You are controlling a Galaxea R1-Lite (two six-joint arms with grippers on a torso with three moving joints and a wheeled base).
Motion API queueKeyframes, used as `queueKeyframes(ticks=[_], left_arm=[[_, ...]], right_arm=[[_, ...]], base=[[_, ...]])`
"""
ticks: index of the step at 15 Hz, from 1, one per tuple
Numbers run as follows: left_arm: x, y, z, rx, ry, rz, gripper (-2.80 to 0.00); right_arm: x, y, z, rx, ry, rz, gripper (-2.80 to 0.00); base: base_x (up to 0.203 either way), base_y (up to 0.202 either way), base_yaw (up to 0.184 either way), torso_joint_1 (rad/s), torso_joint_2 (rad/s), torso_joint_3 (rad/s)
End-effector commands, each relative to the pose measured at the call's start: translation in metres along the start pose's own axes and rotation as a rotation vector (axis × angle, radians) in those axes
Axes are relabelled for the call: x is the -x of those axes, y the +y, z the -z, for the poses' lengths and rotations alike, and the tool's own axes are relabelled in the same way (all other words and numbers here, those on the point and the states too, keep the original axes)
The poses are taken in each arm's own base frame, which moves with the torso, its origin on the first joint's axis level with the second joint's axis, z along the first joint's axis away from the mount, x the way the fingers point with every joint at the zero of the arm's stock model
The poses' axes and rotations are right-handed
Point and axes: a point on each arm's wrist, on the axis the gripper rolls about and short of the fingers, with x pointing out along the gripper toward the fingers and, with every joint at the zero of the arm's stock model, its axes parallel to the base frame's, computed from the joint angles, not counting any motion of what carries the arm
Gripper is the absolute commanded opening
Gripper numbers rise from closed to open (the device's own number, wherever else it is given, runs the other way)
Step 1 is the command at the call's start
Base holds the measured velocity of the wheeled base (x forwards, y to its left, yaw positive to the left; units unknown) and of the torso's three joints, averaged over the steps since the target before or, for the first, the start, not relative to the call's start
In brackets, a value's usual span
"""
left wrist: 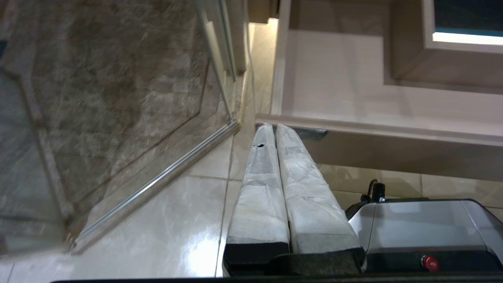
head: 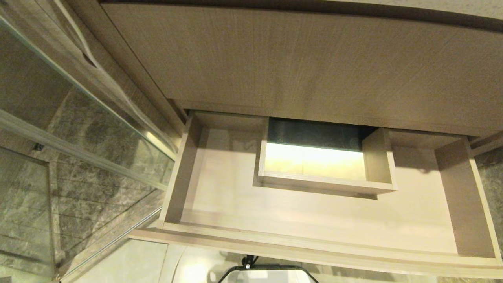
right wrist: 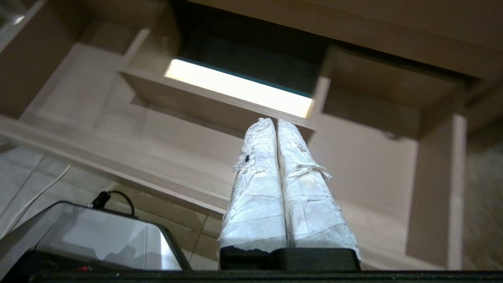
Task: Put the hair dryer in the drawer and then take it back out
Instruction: Pick up the hairdryer
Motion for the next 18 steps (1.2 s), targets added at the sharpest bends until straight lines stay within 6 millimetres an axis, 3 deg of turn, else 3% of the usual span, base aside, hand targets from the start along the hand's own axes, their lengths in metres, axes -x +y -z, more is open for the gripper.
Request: queueKeyframes(ticks=[1,8,12,18], left_arm=[[-0.0001,0.0000,0.0004,0.000,0.001,0.000,-2.80],[0.0000,0.0000,0.0001,0.000,0.000,0.000,-2.80],[0.0000,0.0000,0.0000,0.000,0.000,0.000,-2.80],[0.0000,0.0000,0.0000,0.000,0.000,0.000,-2.80]], right_arm=[[0.0016,0.0021,0.0114,-0.005,-0.001,0.000,-2.80],[0.0016,0.0020,0.0114,-0.012,-0.001,0.000,-2.80],[0.0016,0.0020,0.0113,-0.019,-0.002,0.000,-2.80],[0.0016,0.0020,0.0113,-0.025,-0.002,0.001,-2.80]], base=[[0.007,0.009,-0.099,0.010,0.00,-0.002],[0.001,0.007,-0.149,0.005,0.00,0.002],[-0.001,-0.001,0.023,0.123,-0.23,-0.106],[-0.002,-0.005,0.157,0.259,-0.49,-0.233]])
